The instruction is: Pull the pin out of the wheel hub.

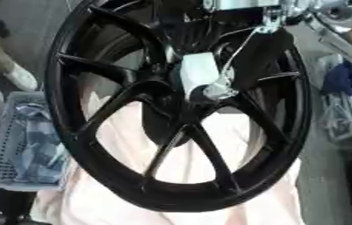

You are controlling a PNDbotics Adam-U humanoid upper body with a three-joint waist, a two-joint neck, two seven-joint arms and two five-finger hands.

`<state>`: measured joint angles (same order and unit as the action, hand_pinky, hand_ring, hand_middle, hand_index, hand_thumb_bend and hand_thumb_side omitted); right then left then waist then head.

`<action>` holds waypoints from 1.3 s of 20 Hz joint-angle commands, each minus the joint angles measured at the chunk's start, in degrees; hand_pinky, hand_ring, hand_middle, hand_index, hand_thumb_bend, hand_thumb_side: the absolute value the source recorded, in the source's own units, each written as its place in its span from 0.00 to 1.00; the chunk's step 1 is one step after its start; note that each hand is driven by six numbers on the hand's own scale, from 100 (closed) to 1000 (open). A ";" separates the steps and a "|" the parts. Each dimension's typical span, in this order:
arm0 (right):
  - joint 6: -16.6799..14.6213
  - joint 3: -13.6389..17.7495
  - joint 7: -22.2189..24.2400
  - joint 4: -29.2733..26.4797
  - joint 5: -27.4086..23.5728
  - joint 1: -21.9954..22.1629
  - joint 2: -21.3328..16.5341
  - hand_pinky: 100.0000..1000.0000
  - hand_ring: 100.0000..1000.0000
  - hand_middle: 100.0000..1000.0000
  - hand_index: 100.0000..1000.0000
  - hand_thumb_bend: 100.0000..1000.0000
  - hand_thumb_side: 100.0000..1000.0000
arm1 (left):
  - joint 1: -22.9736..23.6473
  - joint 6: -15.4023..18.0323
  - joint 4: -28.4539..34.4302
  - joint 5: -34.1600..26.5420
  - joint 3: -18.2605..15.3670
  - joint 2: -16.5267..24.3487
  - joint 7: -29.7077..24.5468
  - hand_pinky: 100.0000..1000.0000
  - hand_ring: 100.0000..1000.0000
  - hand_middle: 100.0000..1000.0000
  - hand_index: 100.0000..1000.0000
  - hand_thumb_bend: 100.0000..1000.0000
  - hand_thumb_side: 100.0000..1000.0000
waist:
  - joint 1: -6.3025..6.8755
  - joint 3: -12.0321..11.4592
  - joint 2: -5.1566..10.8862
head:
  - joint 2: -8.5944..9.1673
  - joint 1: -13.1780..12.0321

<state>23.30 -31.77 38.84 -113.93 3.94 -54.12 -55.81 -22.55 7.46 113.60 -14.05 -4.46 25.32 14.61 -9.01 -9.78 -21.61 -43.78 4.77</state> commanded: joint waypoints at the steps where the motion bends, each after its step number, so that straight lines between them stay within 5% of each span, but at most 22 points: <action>1: 0.59 1.05 -0.04 -0.66 0.29 -0.36 -1.19 0.69 0.79 0.67 0.75 0.43 0.14 | -0.74 0.01 0.99 0.37 -0.21 1.16 -0.11 0.81 0.62 0.53 0.69 0.00 0.66 | 0.38 -0.06 0.77 | -0.34 0.25; 19: 2.23 1.19 0.00 -0.52 0.81 0.63 -1.33 0.67 0.76 0.63 0.71 0.34 0.00 | -0.84 0.04 0.99 0.39 -0.13 0.93 -0.33 0.81 0.62 0.52 0.69 0.00 0.65 | 0.53 -0.30 0.45 | -0.34 0.46; 26: -0.25 2.49 -0.45 -0.66 1.35 4.65 -3.48 0.67 0.76 0.63 0.71 0.34 0.00 | -1.04 0.10 0.99 0.47 -0.03 0.87 -0.61 0.81 0.62 0.52 0.69 0.00 0.66 | 0.46 -0.64 0.15 | -0.34 0.75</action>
<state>23.41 -30.51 38.34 -113.93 4.81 -49.01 -57.12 -22.77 7.54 113.60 -13.81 -4.45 25.28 14.18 -8.99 -10.35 -22.39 -43.78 5.26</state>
